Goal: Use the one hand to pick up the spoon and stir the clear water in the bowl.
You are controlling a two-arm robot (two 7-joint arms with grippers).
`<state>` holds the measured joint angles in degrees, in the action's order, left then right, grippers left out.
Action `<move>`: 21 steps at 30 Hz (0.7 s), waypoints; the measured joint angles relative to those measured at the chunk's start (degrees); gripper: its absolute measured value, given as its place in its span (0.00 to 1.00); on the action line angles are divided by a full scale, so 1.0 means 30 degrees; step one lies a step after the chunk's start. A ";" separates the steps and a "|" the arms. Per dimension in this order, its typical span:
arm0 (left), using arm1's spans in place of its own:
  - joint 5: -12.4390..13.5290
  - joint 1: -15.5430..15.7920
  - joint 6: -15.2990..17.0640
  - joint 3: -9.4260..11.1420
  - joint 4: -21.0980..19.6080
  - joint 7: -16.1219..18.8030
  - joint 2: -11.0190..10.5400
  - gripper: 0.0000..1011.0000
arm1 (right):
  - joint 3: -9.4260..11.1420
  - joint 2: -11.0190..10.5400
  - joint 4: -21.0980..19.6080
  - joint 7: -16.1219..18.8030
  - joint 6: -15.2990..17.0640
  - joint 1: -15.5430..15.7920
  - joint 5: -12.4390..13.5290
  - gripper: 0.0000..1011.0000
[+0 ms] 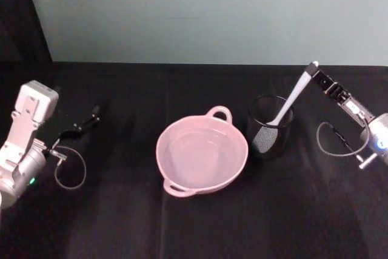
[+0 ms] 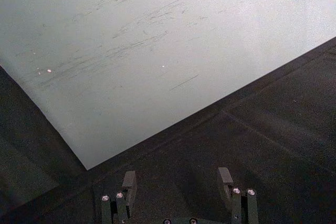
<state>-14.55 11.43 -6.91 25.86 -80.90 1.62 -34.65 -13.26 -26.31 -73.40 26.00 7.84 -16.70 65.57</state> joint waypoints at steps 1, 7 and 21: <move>0.0000 0.0002 0.0000 0.0001 0.0000 0.0000 0.0000 1.00 | -0.0020 -0.0017 0.0007 0.0015 -0.0033 -0.0006 0.0036 0.28; -0.0001 0.0001 0.0000 0.0001 0.0001 0.0000 0.0000 1.00 | -0.0229 -0.0191 0.0031 0.0062 -0.0254 -0.0065 0.0242 0.10; 0.0000 0.0001 0.0000 0.0001 0.0000 0.0000 0.0000 1.00 | -0.1375 -0.2072 -0.2989 -0.0693 -0.1586 0.0125 -0.2565 0.09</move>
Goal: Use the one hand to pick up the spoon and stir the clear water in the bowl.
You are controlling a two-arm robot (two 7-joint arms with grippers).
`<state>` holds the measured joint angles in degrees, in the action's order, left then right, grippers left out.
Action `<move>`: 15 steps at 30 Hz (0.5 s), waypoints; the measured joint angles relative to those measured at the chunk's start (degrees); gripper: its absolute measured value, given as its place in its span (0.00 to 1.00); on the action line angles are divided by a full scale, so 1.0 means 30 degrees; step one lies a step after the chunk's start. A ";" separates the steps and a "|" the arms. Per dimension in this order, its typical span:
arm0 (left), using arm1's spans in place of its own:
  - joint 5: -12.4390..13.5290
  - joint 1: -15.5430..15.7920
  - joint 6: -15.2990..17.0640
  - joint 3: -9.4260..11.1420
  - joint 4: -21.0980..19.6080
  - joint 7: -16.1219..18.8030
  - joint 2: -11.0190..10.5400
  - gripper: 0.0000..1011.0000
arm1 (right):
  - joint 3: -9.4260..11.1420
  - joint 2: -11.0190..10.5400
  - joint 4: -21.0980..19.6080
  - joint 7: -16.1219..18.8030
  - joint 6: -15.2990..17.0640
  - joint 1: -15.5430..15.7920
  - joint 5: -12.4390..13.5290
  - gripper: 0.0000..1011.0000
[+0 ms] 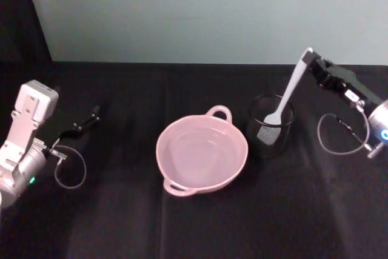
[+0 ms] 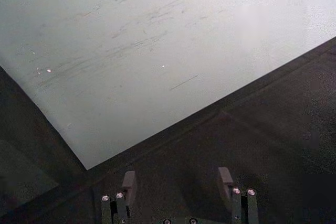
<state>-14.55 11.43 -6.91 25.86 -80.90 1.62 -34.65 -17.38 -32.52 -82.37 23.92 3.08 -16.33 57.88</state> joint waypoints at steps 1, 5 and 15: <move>0.0000 0.0000 0.0000 0.0000 0.0001 0.0000 0.0000 1.00 | -0.0033 -0.0140 -0.0267 -0.0052 -0.0002 -0.0002 -0.0205 0.09; -0.0001 0.0000 0.0000 0.0001 0.0001 0.0000 0.0000 1.00 | -0.0104 -0.0764 -0.1614 -0.0337 0.0137 -0.0111 -0.1148 0.09; 0.0000 -0.0001 0.0000 -0.0001 0.0001 0.0001 -0.0001 1.00 | -0.0005 -0.2063 -0.4534 -0.0729 0.1642 -0.0945 -0.2286 0.09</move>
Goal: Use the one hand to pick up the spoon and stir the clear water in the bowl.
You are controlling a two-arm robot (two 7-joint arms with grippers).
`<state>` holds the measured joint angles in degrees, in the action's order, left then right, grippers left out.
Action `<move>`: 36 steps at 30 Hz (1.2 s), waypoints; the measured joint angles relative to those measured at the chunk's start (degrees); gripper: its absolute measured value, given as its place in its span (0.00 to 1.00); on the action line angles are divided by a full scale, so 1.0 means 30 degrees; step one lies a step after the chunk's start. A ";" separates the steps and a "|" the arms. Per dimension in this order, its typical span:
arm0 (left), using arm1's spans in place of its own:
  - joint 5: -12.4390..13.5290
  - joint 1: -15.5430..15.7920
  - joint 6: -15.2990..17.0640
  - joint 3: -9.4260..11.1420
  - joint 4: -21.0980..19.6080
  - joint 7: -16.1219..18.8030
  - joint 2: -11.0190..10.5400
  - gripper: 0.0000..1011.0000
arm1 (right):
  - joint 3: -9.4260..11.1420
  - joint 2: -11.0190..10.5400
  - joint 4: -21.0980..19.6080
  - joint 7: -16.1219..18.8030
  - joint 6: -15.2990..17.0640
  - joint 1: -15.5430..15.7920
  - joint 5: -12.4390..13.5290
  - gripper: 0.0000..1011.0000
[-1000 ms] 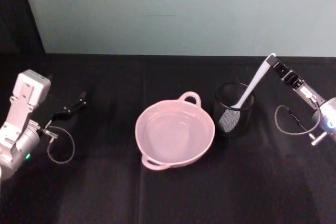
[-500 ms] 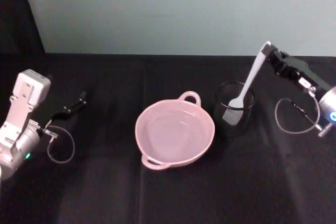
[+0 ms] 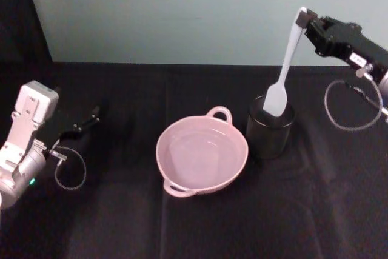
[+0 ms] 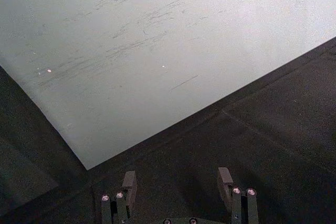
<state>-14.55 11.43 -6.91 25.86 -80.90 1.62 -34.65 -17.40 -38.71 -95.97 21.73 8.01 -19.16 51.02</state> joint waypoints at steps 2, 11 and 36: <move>0.0000 0.0002 0.0000 0.0000 0.0000 -0.0001 0.0001 1.00 | -0.0046 -0.0263 -0.0455 -0.0063 0.0452 -0.0286 -0.0184 0.09; 0.0000 0.0001 0.0001 0.0000 0.0000 -0.0001 0.0001 1.00 | -0.0114 -0.0729 -0.1140 -0.0251 0.1219 -0.0758 -0.0445 0.09; -0.0001 0.0000 0.0000 0.0000 0.0001 -0.0002 0.0000 1.00 | -0.0102 -0.0701 -0.1075 -0.0249 0.1243 -0.0752 -0.0427 0.09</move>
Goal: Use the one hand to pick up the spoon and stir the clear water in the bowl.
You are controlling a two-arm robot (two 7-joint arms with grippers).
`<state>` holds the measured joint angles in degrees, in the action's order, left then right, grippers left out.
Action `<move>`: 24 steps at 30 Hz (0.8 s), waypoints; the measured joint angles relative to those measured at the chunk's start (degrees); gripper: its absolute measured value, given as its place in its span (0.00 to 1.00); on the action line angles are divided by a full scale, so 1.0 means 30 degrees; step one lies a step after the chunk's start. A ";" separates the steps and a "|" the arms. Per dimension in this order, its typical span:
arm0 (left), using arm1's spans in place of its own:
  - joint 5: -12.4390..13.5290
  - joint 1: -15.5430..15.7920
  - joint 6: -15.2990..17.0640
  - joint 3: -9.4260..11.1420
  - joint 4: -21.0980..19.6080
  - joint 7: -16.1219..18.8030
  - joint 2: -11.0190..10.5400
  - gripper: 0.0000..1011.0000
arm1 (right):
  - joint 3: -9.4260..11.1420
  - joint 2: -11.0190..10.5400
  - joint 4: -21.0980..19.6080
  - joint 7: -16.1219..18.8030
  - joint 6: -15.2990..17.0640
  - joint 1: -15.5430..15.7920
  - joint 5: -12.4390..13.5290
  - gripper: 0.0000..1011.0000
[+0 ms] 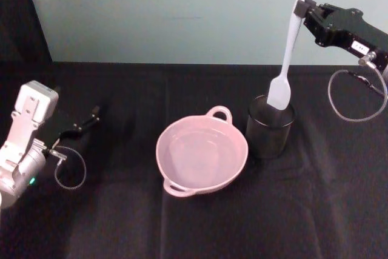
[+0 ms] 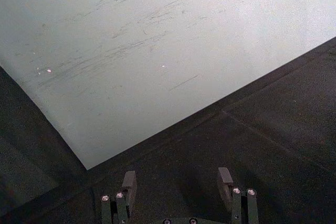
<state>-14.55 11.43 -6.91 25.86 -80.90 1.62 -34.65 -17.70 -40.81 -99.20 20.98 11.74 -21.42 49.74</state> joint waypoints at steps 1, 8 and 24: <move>0.0001 0.0001 0.0000 0.0000 0.0000 0.0000 0.0001 1.00 | -0.0001 0.0000 0.0005 0.0000 0.0003 0.0001 0.0002 0.09; 0.0000 0.0001 0.0000 0.0001 -0.0001 0.0001 0.0001 1.00 | -0.0002 0.0000 0.0018 0.0000 0.0010 0.0000 0.0009 0.09; 0.0001 0.0001 0.0000 0.0000 0.0000 0.0001 0.0001 1.00 | -0.3243 0.2771 0.0521 0.0669 0.0188 -0.1959 -0.1272 0.09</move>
<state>-14.55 11.43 -6.91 25.86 -80.90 1.62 -34.65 -27.44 -32.50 -97.64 22.99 12.30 -27.29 45.92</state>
